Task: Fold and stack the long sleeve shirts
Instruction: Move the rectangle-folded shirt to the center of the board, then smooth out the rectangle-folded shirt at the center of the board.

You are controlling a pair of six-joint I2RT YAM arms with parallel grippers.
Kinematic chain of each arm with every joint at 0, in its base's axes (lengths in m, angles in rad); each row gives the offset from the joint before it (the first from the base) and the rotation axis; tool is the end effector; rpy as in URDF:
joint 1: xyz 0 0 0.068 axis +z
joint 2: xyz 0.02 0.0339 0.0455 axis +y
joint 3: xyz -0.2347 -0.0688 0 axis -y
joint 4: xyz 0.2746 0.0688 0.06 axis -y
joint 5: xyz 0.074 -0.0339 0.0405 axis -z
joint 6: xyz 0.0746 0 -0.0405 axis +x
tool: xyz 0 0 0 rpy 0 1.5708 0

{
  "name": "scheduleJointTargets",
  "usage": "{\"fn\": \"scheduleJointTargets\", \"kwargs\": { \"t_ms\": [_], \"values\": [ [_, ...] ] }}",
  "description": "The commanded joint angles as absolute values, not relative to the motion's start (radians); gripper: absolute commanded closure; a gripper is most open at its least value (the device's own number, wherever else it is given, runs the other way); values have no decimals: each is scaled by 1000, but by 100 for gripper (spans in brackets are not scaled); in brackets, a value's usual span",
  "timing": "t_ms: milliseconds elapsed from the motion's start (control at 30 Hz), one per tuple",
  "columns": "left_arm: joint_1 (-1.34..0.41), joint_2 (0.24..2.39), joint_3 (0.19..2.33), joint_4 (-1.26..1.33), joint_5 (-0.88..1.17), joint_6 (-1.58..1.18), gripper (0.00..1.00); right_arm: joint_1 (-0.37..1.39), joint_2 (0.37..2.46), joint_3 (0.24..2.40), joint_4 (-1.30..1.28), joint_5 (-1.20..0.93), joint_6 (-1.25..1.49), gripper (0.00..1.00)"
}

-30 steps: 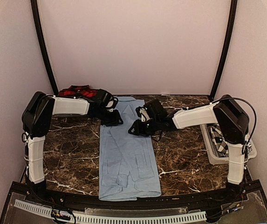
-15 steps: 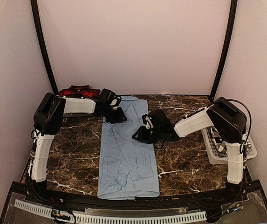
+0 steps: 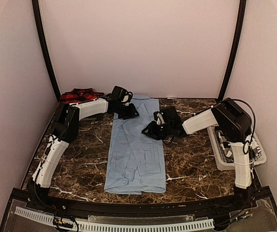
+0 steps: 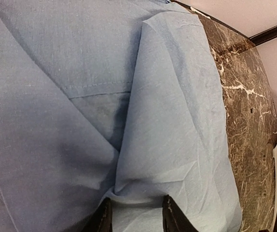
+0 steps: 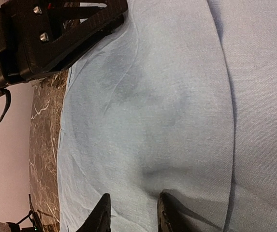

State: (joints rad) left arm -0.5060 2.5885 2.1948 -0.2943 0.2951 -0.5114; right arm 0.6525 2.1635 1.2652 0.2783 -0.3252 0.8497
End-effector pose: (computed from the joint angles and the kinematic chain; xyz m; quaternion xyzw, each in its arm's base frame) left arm 0.5218 -0.3140 0.0946 0.0604 0.8945 -0.3219 0.3043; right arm 0.3724 0.3145 0.0467 0.0126 0.8804 0.4134 0.2319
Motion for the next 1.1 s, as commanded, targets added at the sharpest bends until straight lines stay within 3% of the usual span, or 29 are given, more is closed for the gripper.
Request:
{"fn": "scheduleJointTargets", "kwargs": {
  "t_ms": [0,267,667,1067],
  "values": [
    [-488,2601,2320,-398,299,-500,65,631,2220,1318,219,-361,834,69],
    [-476,2509,2323,-448,312,-458,62,630,2169,1367,160,-377,777,66],
    [-476,2244,1863,-330,316,-479,64,630,2014,1287,130,-357,733,65],
    [-471,2220,1695,-286,269,-468,66,630,1830,1102,122,-321,718,65]
  ]
}}
